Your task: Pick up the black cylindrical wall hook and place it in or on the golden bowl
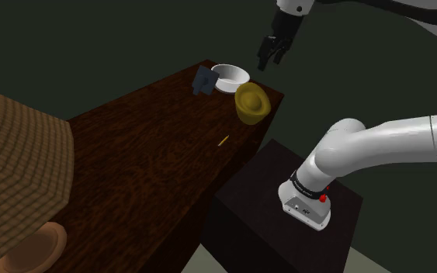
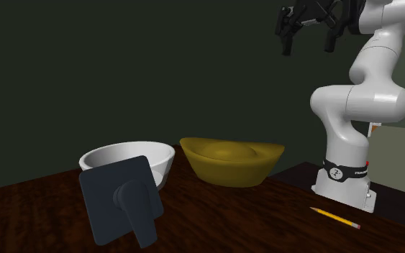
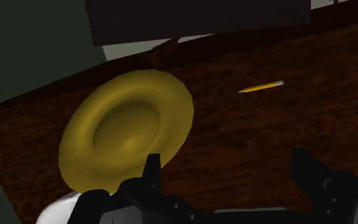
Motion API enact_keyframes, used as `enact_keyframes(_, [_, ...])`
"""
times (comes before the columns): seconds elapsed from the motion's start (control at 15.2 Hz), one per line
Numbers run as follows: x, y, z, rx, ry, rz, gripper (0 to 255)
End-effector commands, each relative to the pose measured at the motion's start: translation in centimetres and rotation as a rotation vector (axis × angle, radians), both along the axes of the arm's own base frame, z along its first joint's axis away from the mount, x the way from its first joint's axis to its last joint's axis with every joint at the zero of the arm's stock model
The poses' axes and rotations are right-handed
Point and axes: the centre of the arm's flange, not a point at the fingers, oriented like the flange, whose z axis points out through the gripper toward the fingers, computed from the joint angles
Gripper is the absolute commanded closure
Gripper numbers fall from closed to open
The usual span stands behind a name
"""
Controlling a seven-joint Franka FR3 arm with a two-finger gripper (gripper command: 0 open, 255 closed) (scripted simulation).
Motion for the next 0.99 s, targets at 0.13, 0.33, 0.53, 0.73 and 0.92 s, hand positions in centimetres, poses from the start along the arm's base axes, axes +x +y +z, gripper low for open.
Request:
enact_keyframes(0.13, [2.7,0.1,-1.0,0.022,0.013,-0.067,0])
enact_keyframes(0.33, [6.6,-0.1,-2.4,0.056,0.032,-0.166,0])
enact_keyframes(0.53, [10.5,-0.5,-4.0,0.089,0.051,-0.266,0])
enact_keyframes(0.73, [14.4,-1.4,-5.7,0.122,0.07,-0.366,0])
enact_keyframes(0.92, [18.0,-2.5,-7.5,0.156,0.089,-0.466,0])
